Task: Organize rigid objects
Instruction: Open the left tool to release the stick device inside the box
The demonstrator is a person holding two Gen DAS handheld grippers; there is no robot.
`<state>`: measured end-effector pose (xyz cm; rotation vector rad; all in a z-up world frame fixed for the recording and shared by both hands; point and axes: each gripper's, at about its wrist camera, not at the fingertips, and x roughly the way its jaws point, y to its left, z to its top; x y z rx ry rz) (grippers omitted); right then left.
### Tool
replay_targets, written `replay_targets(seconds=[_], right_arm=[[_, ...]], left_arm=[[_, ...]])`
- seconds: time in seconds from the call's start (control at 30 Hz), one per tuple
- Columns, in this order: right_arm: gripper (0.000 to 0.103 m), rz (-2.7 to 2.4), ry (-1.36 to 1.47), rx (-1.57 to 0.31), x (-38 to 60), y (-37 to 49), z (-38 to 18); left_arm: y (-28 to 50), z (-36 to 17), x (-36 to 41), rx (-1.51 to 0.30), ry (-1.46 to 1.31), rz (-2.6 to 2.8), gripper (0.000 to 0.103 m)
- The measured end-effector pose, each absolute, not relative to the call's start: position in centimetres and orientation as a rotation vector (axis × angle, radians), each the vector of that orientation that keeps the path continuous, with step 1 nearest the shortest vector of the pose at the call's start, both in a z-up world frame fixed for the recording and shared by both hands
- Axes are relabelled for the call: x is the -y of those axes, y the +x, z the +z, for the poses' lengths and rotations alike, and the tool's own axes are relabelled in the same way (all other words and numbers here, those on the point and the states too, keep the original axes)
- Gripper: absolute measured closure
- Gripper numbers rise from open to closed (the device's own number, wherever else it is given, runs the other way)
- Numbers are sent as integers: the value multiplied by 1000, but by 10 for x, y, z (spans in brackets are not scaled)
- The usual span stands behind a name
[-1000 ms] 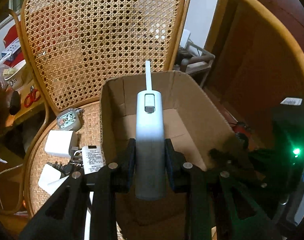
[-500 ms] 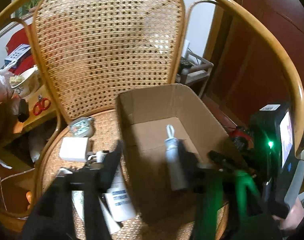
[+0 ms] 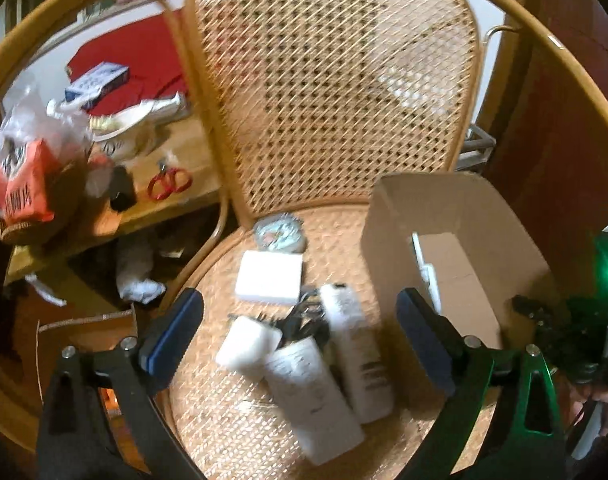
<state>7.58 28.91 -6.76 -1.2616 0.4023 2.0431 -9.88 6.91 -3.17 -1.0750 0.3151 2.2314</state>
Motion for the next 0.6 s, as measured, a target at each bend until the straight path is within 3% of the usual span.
replay_targets(seconds=[0.6], right_arm=[[98, 2042, -1261, -403, -289, 77, -68]], left_arm=[[-91, -100, -65, -540, -1275, 2121, 7]])
